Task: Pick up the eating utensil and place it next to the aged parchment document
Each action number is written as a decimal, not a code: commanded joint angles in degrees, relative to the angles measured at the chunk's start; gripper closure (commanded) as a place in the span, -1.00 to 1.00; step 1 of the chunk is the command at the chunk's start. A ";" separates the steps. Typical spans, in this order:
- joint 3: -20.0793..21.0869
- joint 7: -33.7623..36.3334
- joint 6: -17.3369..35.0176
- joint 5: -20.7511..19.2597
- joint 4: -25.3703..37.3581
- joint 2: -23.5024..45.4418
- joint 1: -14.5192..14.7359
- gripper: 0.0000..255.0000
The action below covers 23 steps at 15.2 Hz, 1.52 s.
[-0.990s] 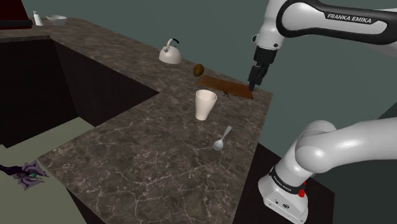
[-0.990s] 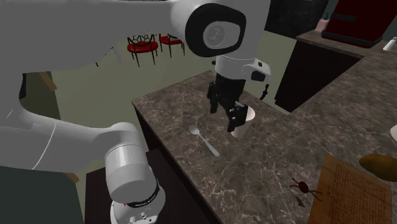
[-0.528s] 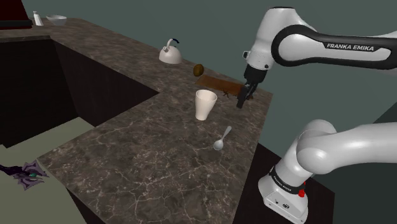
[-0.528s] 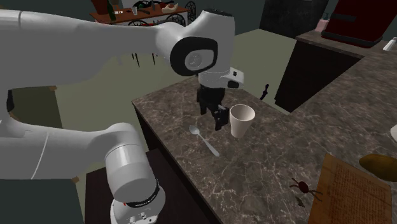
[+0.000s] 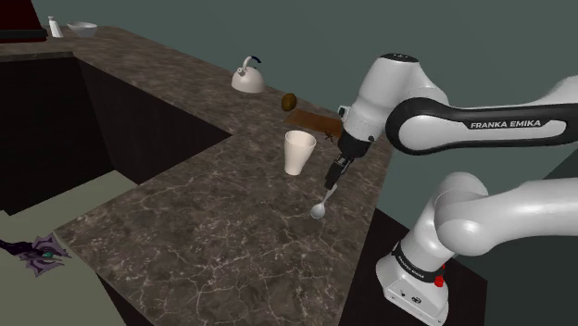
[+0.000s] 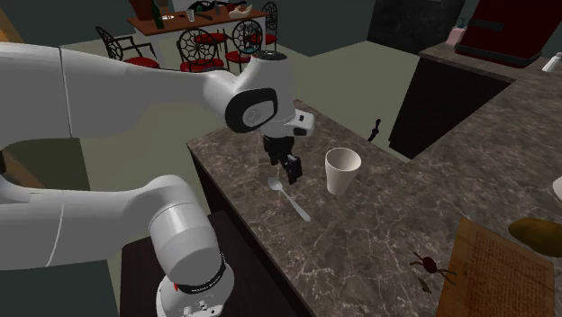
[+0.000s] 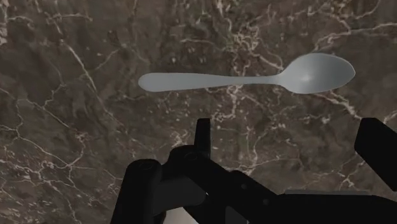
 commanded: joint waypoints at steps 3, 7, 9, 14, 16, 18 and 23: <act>5.76 4.30 11.24 3.43 -4.06 4.14 3.51 -1.00; 8.43 6.03 17.94 4.66 -5.87 7.96 4.51 -1.00; 8.81 6.07 20.36 4.79 -6.54 9.71 4.33 -1.00; 9.53 6.17 24.86 4.93 -7.58 13.18 3.89 -1.00; 9.54 6.17 24.86 4.93 -7.57 13.19 3.89 -1.00; 9.54 6.17 24.86 4.92 -7.57 13.19 3.89 -1.00; 9.54 6.17 24.84 4.93 -7.57 13.18 3.89 1.00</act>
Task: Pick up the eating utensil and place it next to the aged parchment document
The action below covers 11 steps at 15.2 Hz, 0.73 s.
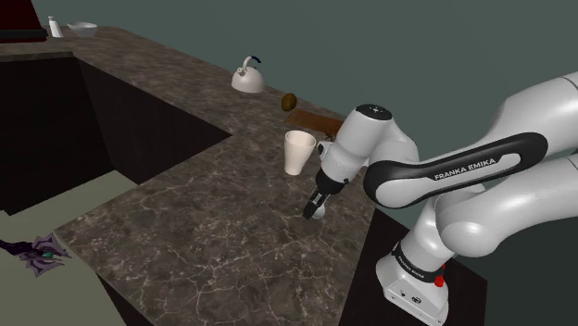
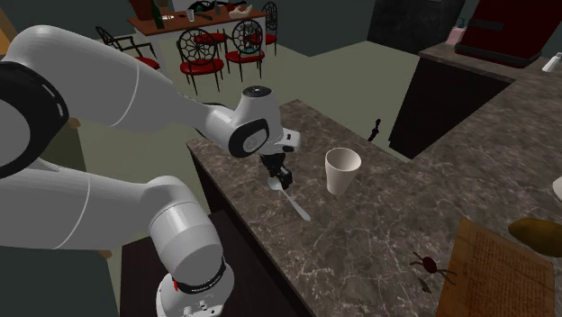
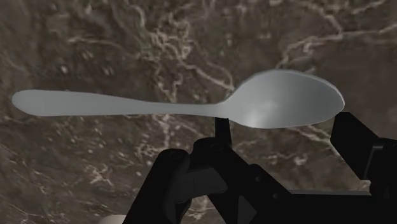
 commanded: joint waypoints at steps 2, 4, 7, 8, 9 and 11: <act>0.00 0.00 0.00 0.00 0.00 0.00 0.00 1.00; 0.00 0.00 0.00 0.00 0.00 0.00 0.00 1.00; 0.00 0.00 0.02 0.00 -0.01 0.02 -0.01 1.00; -0.23 -0.09 -1.20 -0.08 0.36 -0.84 0.04 1.00; -0.44 -0.16 -2.38 -0.17 0.76 -1.63 0.07 1.00; -0.87 -0.30 -4.71 -0.37 1.60 -3.13 0.10 1.00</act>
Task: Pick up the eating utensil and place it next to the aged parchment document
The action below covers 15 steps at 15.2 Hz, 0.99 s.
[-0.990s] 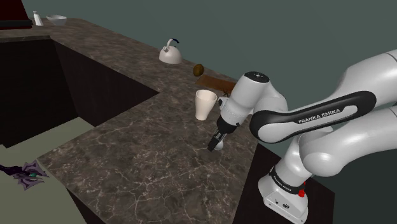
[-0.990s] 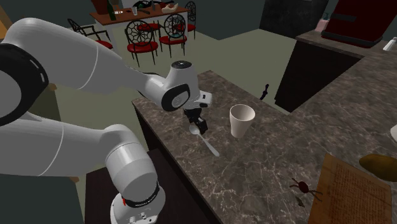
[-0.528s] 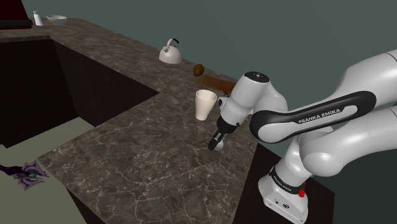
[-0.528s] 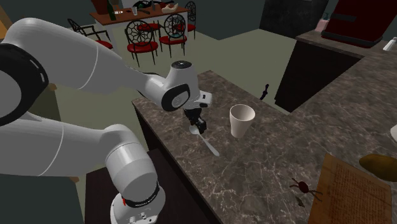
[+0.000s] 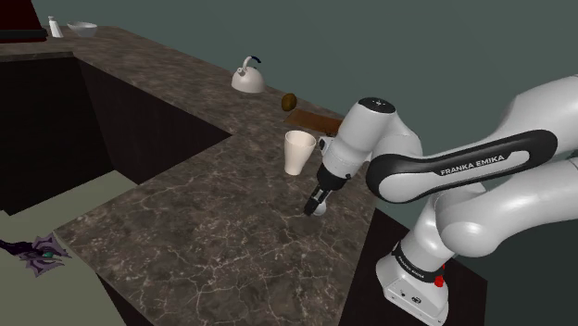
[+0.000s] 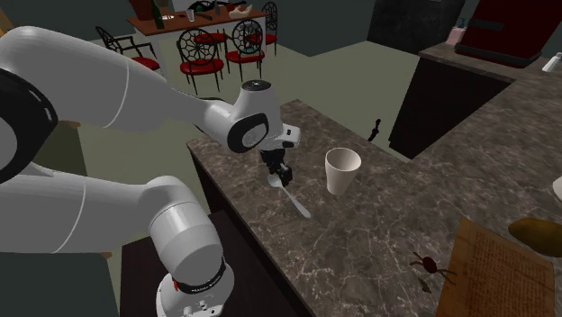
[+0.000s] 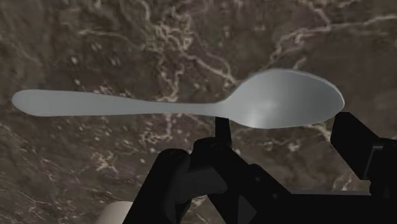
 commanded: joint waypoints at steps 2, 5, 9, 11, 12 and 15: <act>-0.79 -0.36 -3.67 -0.39 1.32 -2.34 -0.04 1.00; -1.38 -0.53 -6.91 -0.76 2.79 -4.15 -0.09 1.00; -2.13 -0.72 -11.00 -1.27 4.93 -6.11 -0.23 1.00; -2.49 -0.82 -12.94 -1.53 6.08 -6.93 -0.32 1.00; -2.66 -0.86 -13.90 -1.66 6.67 -7.29 -0.37 1.00; -3.16 -0.98 -16.67 -2.06 8.51 -8.24 -0.52 1.00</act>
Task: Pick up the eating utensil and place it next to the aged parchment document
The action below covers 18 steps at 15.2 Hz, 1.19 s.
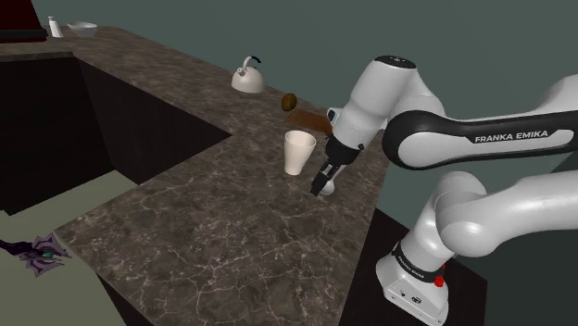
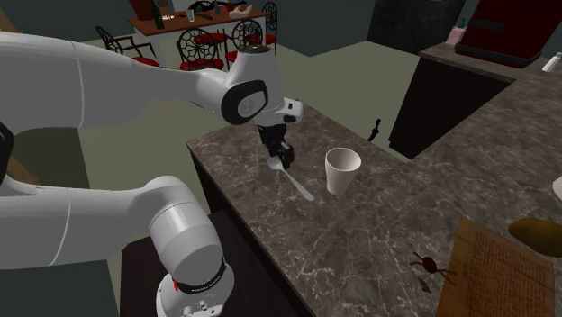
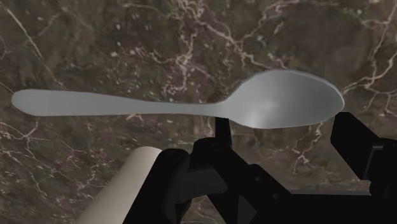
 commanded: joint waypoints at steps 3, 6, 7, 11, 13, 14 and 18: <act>-1.81 -1.59 -2.67 -1.17 1.69 -0.95 -0.99 1.00; -5.87 -6.26 -1.56 -3.78 1.82 0.32 -3.93 1.00; -7.20 -7.80 -1.14 -4.63 2.02 0.95 -4.91 1.00; -12.35 -13.75 0.70 -7.84 3.64 4.39 -8.61 1.00; -14.81 -16.63 1.65 -9.23 4.92 6.60 -10.27 1.00; -16.00 -18.05 2.12 -9.85 5.67 7.80 -11.05 1.00; -20.67 -23.54 3.84 -11.86 9.38 13.16 -13.59 1.00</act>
